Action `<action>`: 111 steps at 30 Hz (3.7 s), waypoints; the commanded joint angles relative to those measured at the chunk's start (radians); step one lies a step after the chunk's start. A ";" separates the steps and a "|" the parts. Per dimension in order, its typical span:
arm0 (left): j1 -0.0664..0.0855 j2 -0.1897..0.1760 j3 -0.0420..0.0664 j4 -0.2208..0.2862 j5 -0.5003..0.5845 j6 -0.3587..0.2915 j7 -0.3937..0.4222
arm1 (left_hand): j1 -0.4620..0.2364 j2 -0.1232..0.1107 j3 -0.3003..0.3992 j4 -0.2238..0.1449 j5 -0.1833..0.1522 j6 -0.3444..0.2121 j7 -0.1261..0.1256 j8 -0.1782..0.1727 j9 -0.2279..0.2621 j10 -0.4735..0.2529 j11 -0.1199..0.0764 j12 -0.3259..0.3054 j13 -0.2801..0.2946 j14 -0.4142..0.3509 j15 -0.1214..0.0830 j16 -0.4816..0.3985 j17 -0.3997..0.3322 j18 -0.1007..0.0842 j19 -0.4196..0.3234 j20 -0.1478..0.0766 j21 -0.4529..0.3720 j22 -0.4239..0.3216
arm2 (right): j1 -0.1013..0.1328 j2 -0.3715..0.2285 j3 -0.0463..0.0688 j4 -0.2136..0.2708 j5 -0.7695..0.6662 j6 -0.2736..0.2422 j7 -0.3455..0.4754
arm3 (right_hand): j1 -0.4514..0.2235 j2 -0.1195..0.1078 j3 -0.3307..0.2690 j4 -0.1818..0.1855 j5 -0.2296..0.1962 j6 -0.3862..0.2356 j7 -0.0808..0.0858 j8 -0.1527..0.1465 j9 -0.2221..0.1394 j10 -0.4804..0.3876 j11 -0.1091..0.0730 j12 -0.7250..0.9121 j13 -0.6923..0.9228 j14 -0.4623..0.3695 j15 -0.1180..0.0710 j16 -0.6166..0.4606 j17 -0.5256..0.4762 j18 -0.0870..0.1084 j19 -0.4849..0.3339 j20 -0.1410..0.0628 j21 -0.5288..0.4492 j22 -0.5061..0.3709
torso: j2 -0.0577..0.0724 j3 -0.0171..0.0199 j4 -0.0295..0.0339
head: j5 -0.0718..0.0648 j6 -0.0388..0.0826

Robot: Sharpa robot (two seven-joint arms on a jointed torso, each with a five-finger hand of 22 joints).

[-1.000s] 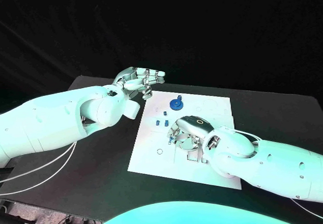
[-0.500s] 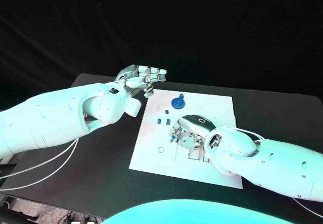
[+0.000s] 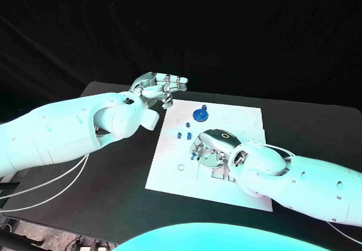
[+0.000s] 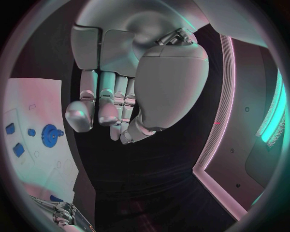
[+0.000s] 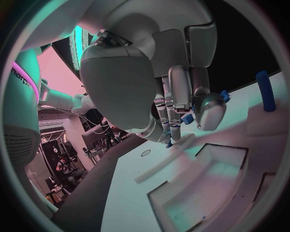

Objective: Assemble the parts on the task board

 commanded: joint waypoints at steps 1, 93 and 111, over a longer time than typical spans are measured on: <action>0.001 0.002 0.001 0.001 -0.004 0.018 0.000 | 0.006 0.000 -0.003 -0.003 0.003 -0.003 -0.002 0.003 -0.001 -0.005 -0.002 0.003 0.001 -0.001 0.004 -0.001 -0.001 0.018 0.002 0.001 0.002 0.000 | -0.002 0.002 -0.002 0.001 -0.016 0.035 -0.006 | -0.009 -0.004 -0.001 -0.006 0.006 0.009 -0.001 0.002 0.001 0.007 0.002 -0.006 0.001 0.062 -0.007 0.007 0.051 -0.018 0.005 0.002 0.002 0.001 | 0.000 -0.0003 0.0001 | 0.002 -0.001; 0.002 -0.007 0.000 0.005 -0.019 0.021 -0.029 | 0.013 0.009 -0.001 -0.006 0.003 -0.001 -0.003 0.008 -0.002 -0.010 -0.002 0.008 0.003 -0.004 0.005 -0.001 -0.006 0.019 0.001 0.002 -0.003 -0.004 | 0.125 -0.203 0.003 0.029 -0.064 0.210 -0.051 | -0.023 0.017 -0.188 0.004 0.051 -0.041 0.001 0.015 -0.072 -0.105 0.016 0.070 -0.013 0.046 0.007 -0.019 -0.034 -0.029 0.042 0.013 0.038 0.057 | -0.001 -0.0014 -0.0031 | -0.046 0.027; 0.002 -0.005 0.000 -0.005 -0.019 0.018 -0.028 | 0.013 0.010 -0.001 -0.006 0.003 -0.001 -0.003 0.008 -0.002 -0.011 -0.002 0.008 0.003 -0.004 0.005 -0.001 -0.006 0.019 0.001 0.002 -0.004 -0.005 | 0.125 -0.223 0.008 0.075 -0.043 0.032 -0.051 | -0.010 0.054 -0.104 0.001 0.013 0.028 -0.021 0.044 -0.049 -0.015 -0.012 0.072 -0.004 0.051 -0.017 -0.002 -0.014 -0.039 0.066 -0.003 0.097 0.095 | -0.003 -0.0014 -0.0041 | -0.045 0.026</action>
